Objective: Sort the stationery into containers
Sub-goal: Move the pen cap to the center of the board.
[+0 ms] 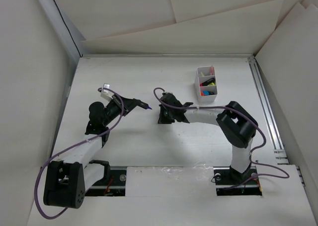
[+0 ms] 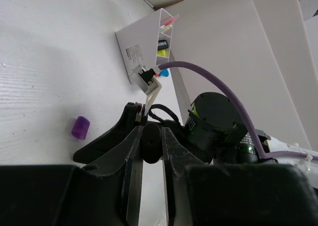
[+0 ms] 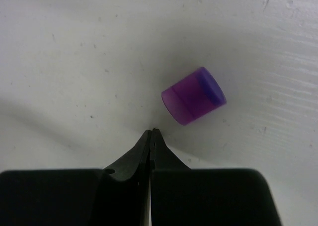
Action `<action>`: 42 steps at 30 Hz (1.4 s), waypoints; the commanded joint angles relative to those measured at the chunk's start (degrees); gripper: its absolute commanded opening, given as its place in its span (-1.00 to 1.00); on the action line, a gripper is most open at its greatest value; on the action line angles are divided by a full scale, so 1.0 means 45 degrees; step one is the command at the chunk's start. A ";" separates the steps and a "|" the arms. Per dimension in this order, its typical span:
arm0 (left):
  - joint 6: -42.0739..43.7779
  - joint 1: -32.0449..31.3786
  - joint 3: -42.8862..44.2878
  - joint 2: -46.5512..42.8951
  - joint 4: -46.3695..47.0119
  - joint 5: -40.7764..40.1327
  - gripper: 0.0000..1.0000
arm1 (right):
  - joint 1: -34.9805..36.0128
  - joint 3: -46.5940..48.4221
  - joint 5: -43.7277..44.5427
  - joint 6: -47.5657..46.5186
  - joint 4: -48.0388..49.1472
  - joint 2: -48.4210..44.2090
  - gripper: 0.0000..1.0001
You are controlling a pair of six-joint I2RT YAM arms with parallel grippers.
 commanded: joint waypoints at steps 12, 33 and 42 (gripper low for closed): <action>0.0536 0.0038 0.0426 -0.0391 0.0088 0.0099 -1.00 | -0.0996 0.0482 0.1991 0.1360 0.1435 0.0330 -1.00; 0.0789 0.0038 0.0426 -0.0157 -0.0068 0.0333 -1.00 | -0.1642 0.1476 0.0116 0.0916 0.1836 -0.0176 -1.00; 0.0789 0.0038 0.0309 -0.0040 0.0049 0.0352 -1.00 | -0.1270 0.0950 0.0835 0.0071 -0.0301 -0.0586 -1.00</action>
